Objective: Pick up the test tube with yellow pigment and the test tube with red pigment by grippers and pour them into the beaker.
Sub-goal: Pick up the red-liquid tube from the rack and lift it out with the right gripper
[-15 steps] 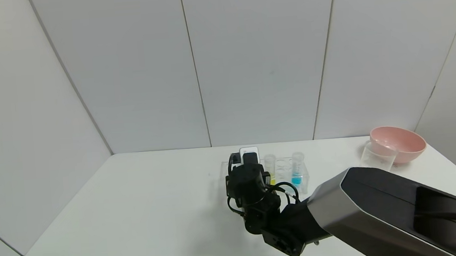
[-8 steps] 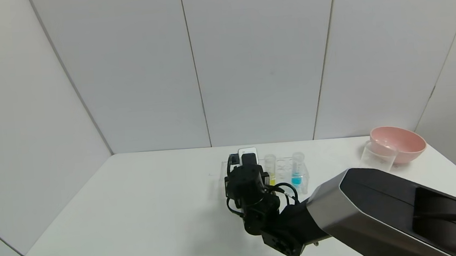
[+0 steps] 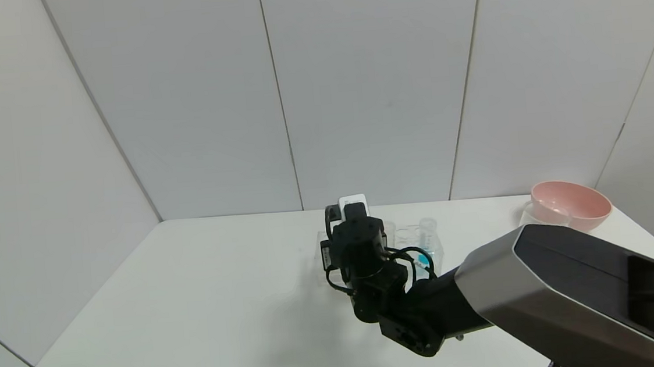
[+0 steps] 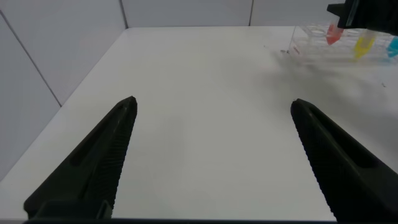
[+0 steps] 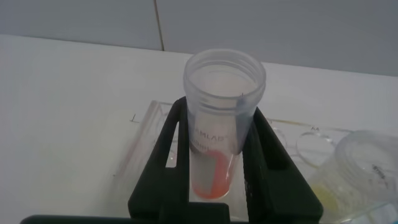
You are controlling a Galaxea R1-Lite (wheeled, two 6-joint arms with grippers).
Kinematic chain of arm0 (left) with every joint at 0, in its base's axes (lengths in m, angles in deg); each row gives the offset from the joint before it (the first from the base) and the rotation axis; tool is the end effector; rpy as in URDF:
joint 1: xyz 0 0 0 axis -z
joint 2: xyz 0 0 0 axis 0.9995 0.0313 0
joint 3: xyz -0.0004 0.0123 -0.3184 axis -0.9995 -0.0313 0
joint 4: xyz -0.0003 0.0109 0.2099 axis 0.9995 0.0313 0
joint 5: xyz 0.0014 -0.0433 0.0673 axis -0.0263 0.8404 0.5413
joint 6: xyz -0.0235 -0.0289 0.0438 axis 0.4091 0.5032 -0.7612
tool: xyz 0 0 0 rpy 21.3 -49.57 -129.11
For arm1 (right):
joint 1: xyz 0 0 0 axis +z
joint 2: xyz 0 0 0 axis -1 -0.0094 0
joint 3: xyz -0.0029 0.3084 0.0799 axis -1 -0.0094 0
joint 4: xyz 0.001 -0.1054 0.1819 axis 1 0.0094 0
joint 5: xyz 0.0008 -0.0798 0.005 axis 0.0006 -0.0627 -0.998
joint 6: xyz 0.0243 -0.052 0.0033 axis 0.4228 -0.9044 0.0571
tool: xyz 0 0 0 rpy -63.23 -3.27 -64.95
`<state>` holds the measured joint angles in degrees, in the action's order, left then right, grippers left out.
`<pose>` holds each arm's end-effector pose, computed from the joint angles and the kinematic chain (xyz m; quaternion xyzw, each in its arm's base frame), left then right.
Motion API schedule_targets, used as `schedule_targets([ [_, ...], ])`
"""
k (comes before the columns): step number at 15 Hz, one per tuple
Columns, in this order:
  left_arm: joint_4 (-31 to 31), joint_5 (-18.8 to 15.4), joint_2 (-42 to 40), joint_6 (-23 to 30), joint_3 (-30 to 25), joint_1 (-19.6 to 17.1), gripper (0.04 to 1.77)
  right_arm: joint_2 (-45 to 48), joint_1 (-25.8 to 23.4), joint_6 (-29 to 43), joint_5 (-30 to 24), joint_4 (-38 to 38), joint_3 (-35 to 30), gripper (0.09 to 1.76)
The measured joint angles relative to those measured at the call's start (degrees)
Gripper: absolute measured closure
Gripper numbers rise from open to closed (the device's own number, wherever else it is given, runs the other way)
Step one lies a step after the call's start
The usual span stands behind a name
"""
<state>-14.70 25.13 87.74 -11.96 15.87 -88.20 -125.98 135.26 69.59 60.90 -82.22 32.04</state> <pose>0.0150 0.0001 0.0756 -0.0013 -0.0005 0.0000 1.0000 0.4044 0.3670 0.0671 0.0216 0.0589 0.0777 0.9950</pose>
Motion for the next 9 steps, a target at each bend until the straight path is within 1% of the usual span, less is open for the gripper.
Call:
schedule_targets([
  [6, 0.00, 0.00, 0.00, 0.00, 0.00, 0.00, 0.05, 6.45, -0.74, -2.52, -0.11, -0.04, 0.05, 1.29],
  [9, 0.00, 0.00, 0.00, 0.00, 0.00, 0.00, 0.05, 10.95, -2.32, -2.99, -0.20, 0.60, -0.59, 1.29],
])
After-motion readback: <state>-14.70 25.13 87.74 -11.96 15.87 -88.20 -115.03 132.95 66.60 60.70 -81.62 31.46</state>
